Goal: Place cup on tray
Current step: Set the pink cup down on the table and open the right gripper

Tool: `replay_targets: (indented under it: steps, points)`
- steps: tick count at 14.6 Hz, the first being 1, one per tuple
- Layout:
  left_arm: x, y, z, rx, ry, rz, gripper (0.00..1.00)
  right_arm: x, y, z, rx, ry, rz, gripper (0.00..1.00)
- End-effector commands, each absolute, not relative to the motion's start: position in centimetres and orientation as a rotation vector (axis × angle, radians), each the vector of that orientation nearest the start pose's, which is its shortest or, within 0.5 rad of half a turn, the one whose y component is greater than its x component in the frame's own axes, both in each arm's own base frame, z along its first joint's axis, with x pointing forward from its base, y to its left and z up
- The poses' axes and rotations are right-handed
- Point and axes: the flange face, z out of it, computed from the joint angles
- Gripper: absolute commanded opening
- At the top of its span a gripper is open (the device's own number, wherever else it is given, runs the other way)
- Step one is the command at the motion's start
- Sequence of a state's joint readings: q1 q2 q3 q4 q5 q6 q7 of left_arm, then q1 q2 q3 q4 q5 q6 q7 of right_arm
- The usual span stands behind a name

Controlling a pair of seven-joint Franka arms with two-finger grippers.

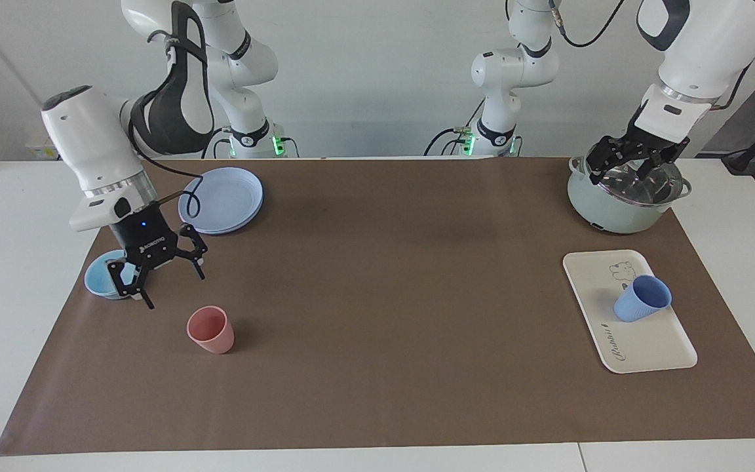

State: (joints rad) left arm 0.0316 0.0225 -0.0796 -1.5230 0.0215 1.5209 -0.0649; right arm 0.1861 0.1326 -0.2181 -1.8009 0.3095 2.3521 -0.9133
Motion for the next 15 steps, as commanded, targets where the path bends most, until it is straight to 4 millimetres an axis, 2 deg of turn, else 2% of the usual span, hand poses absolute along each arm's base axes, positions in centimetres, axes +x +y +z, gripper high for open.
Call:
replay_targets:
  steps: [1,4,8,12,14,15]
  points:
    - [54.5,-2.4,63.6,-3.1,-0.032,0.046,1.0,62.5,-1.1,55.2,-2.942,-0.878,-0.652,1.0]
    - [54.6,-2.6,63.6,-3.104,-0.005,0.035,1.0,61.1,-1.5,57.6,-3.028,-0.813,-0.562,1.0]
    - [54.6,-3.0,63.6,-3.143,0.012,0.039,1.0,58.1,-1.2,59.2,-3.123,-0.157,-0.324,1.0]
    - [54.6,-3.0,63.5,-3.142,0.01,0.044,1.0,55.1,-2.2,61.5,-3.114,0.129,-0.012,1.0]
    - [54.6,-3.0,63.5,-3.142,0.01,0.046,1.0,53.3,-2.4,62.2,-3.103,0.266,0.038,1.0]
    - [54.6,-3.0,63.5,-3.142,0.01,0.046,1.0,52.9,-2.7,61.6,-3.104,0.278,0.059,1.0]
